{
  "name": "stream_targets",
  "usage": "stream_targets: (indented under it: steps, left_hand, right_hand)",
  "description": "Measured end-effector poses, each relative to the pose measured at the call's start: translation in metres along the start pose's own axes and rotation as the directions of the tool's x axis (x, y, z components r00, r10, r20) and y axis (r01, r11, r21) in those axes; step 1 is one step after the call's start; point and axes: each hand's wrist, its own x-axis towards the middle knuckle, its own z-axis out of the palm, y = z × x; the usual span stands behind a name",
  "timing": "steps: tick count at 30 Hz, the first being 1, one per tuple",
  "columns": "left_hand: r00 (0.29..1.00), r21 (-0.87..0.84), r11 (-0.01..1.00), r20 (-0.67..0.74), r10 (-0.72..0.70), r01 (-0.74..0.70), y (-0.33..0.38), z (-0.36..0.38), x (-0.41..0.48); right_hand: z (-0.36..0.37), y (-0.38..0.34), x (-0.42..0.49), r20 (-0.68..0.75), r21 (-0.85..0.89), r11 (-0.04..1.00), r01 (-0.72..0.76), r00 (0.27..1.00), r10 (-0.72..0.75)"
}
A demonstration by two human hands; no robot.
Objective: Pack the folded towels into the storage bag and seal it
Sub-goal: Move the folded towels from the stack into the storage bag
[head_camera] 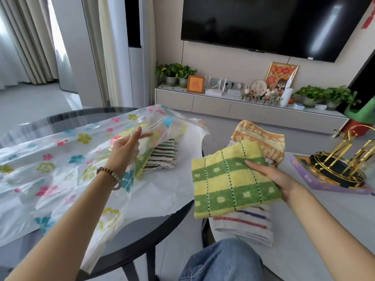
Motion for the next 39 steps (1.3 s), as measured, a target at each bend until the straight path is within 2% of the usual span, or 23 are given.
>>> stream_targets:
  steps: [7, 10, 15, 17, 19, 21, 23, 24, 25, 26, 27, 28, 29, 30, 31, 32, 34, 39]
  left_hand:
    - [0.999, 0.044, 0.998, 0.038, 0.038, -0.04, 0.038, -0.035, 0.003]
    - [0.997, 0.03, 0.999, 0.065, 0.029, -0.031, 0.05, -0.057, 0.002]
    - [0.996, 0.029, 1.0, 0.086, -0.005, 0.002, 0.062, -0.085, 0.0]
    - [0.998, 0.028, 0.999, 0.065, -0.022, 0.02, 0.064, -0.092, -0.002]
    - [0.997, 0.044, 0.999, 0.07, -0.026, 0.023, 0.065, -0.093, -0.004]
    - [0.995, 0.098, 0.995, 0.09, -0.031, 0.023, 0.064, -0.091, -0.009]
    - [0.992, 0.133, 0.991, 0.117, -0.041, 0.025, 0.061, -0.088, -0.013]
    - [0.99, 0.134, 0.991, 0.132, -0.045, 0.027, 0.059, -0.087, -0.014]
    - [0.989, 0.131, 0.991, 0.144, -0.046, 0.027, 0.057, -0.086, -0.015]
    - [0.988, 0.127, 0.992, 0.149, -0.045, 0.026, 0.055, -0.086, -0.015]
    - [0.988, 0.126, 0.992, 0.15, -0.046, 0.027, 0.053, -0.086, -0.015]
    - [0.987, 0.126, 0.992, 0.151, -0.048, 0.029, 0.052, -0.086, -0.015]
    - [0.987, 0.127, 0.992, 0.154, -0.048, 0.029, 0.051, -0.086, -0.014]
    - [0.986, 0.128, 0.991, 0.16, -0.048, 0.027, 0.05, -0.085, -0.014]
    - [0.985, 0.129, 0.991, 0.167, -0.047, 0.025, 0.049, -0.085, -0.013]
    - [0.984, 0.127, 0.992, 0.174, -0.047, 0.025, 0.048, -0.084, -0.013]
    - [0.982, 0.119, 0.992, 0.18, -0.055, 0.034, 0.048, -0.081, -0.014]
    - [0.981, 0.062, 0.997, 0.19, -0.047, 0.036, 0.041, -0.075, -0.014]
  right_hand:
    - [0.104, 0.003, 0.058, 0.289, 0.001, 1.0, 0.021, 0.957, -0.02]
    - [0.145, 0.01, 0.086, 0.323, 0.017, 1.0, 0.009, 0.946, -0.014]
    - [0.197, 0.009, 0.127, 0.358, 0.196, 0.98, -0.014, 0.932, -0.058]
    - [0.212, 0.014, 0.138, 0.354, 0.111, 0.994, -0.01, 0.935, -0.03]
    - [0.218, 0.028, 0.144, 0.279, -0.171, 0.985, 0.013, 0.96, 0.035]
    - [0.216, 0.043, 0.143, 0.235, -0.505, 0.863, -0.008, 0.961, 0.146]
    - [0.212, 0.058, 0.138, 0.198, -0.658, 0.752, -0.038, 0.955, 0.222]
    - [0.212, 0.064, 0.134, 0.167, -0.681, 0.732, -0.023, 0.968, 0.185]
    - [0.211, 0.072, 0.129, 0.123, -0.701, 0.713, 0.027, 0.989, 0.084]
    - [0.211, 0.081, 0.123, 0.078, -0.746, 0.655, 0.12, 0.993, -0.093]
    - [0.209, 0.091, 0.118, 0.071, -0.814, 0.525, 0.248, 0.94, -0.333]
    - [0.207, 0.1, 0.115, 0.152, -0.87, 0.32, 0.374, 0.823, -0.546]
    - [0.205, 0.106, 0.113, 0.298, -0.877, 0.108, 0.469, 0.705, -0.644]
    - [0.205, 0.11, 0.115, 0.461, -0.837, -0.056, 0.544, 0.645, -0.61]
    - [0.206, 0.112, 0.119, 0.592, -0.777, -0.142, 0.613, 0.634, -0.498]
    - [0.209, 0.114, 0.124, 0.667, -0.731, -0.159, 0.664, 0.645, -0.372]
    - [0.22, 0.117, 0.139, 0.691, -0.72, -0.101, 0.687, 0.694, -0.202]
    - [0.283, 0.12, 0.182, 0.538, -0.841, -0.181, 0.509, 0.823, -0.184]
